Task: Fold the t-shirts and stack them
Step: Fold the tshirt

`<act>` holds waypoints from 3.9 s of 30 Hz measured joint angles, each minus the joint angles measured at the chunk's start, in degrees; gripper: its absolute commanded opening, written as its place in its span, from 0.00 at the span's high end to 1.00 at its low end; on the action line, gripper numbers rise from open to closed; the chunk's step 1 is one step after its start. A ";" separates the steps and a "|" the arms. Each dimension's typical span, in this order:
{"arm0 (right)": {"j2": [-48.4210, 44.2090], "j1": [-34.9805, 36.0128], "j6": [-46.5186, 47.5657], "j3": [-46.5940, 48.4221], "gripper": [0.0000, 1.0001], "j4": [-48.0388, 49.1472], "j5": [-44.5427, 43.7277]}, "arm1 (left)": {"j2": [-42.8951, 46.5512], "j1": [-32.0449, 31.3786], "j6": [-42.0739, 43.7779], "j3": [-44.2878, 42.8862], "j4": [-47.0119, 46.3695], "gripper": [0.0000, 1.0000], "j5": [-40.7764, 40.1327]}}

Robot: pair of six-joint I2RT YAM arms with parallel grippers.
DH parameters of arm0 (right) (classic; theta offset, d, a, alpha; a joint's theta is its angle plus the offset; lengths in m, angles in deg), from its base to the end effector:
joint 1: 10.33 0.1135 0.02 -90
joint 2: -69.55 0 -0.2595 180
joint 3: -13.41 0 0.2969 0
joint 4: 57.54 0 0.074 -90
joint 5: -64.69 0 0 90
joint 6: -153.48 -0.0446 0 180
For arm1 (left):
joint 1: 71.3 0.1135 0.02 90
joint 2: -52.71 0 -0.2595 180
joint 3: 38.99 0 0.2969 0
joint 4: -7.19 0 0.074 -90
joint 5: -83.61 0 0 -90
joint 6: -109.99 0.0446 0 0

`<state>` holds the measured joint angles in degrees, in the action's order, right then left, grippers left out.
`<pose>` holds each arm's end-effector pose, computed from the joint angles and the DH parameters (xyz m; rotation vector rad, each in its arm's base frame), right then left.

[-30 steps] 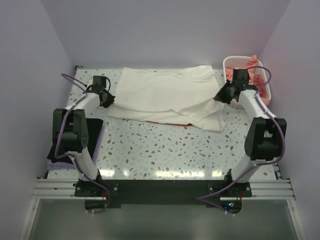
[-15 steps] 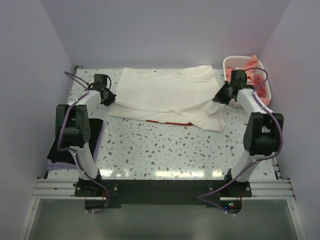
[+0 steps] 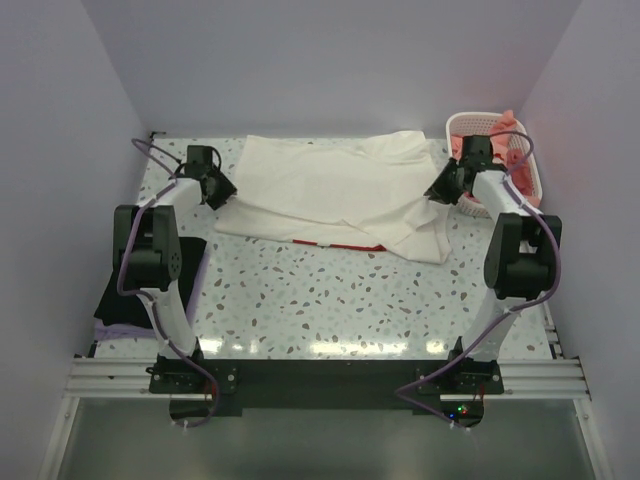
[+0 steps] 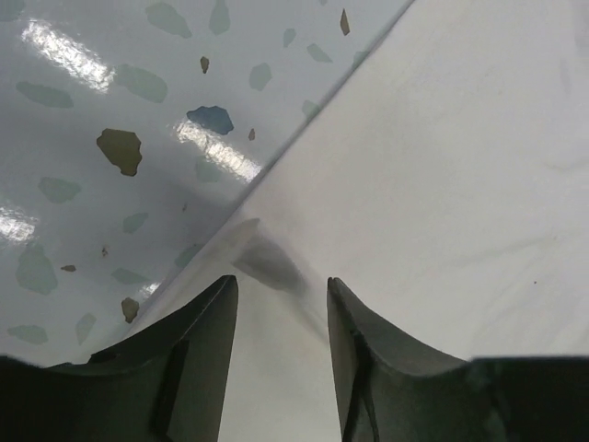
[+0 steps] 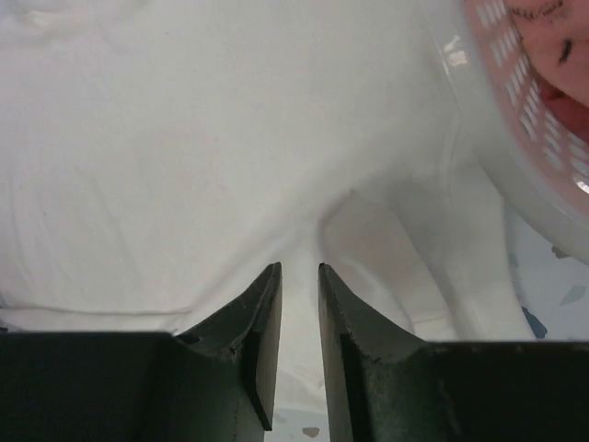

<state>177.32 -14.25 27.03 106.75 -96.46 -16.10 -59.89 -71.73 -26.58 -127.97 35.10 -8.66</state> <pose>0.4566 -0.0241 0.1919 0.8121 2.4052 0.4316 0.4655 -0.0017 0.1413 -0.9931 2.2878 -0.3017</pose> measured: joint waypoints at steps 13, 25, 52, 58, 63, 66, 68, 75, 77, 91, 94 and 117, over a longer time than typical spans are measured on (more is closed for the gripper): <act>-0.24 0.20 3.19 4.42 0.52 0.50 0.37 | 9.99 -0.02 2.05 6.58 -3.39 0.33 4.15; -8.72 5.66 1.86 -18.84 0.56 6.69 0.20 | 18.25 -4.15 1.99 17.03 -3.63 0.34 8.04; -2.27 5.40 0.48 -14.40 0.91 13.25 -7.26 | 23.17 -4.52 2.29 22.86 -4.94 0.35 11.02; 0.50 5.42 0.22 -8.92 1.00 13.16 -6.78 | 23.17 -4.52 2.29 22.86 -5.07 0.35 11.08; 4.44 5.75 -0.13 -0.85 1.00 12.31 -6.43 | 23.17 -4.52 2.27 22.86 -5.07 0.35 11.15; 7.17 5.97 -0.70 4.33 1.00 11.82 -5.55 | 23.17 -4.52 2.27 22.86 -5.07 0.35 11.37; 8.96 6.14 -1.16 7.69 1.00 11.63 -5.07 | 23.15 -4.52 2.25 22.86 -5.09 0.35 11.58; 16.15 6.54 -2.54 18.08 0.97 10.32 -3.41 | 21.84 -4.55 2.23 22.86 -5.84 0.35 12.55; 17.68 6.56 -2.82 18.99 0.84 10.01 -2.95 | 21.31 -4.59 2.23 22.86 -5.92 0.35 12.55; 10.49 6.82 -0.22 8.11 0.50 9.88 -1.05 | 16.00 -4.63 1.20 16.83 -5.42 0.36 11.87; 3.98 6.91 -0.48 -1.25 0.50 12.72 -0.94 | 13.66 -4.63 1.16 13.64 -5.46 0.36 11.63; -22.62 4.24 5.64 -29.97 0.51 5.66 -16.24 | 11.02 -4.59 -0.83 12.41 -3.67 0.37 1.92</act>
<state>154.70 -10.01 32.67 76.79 -90.80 -32.34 -48.87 -76.32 -27.41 -115.55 31.43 -6.73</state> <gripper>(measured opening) 0.494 0.635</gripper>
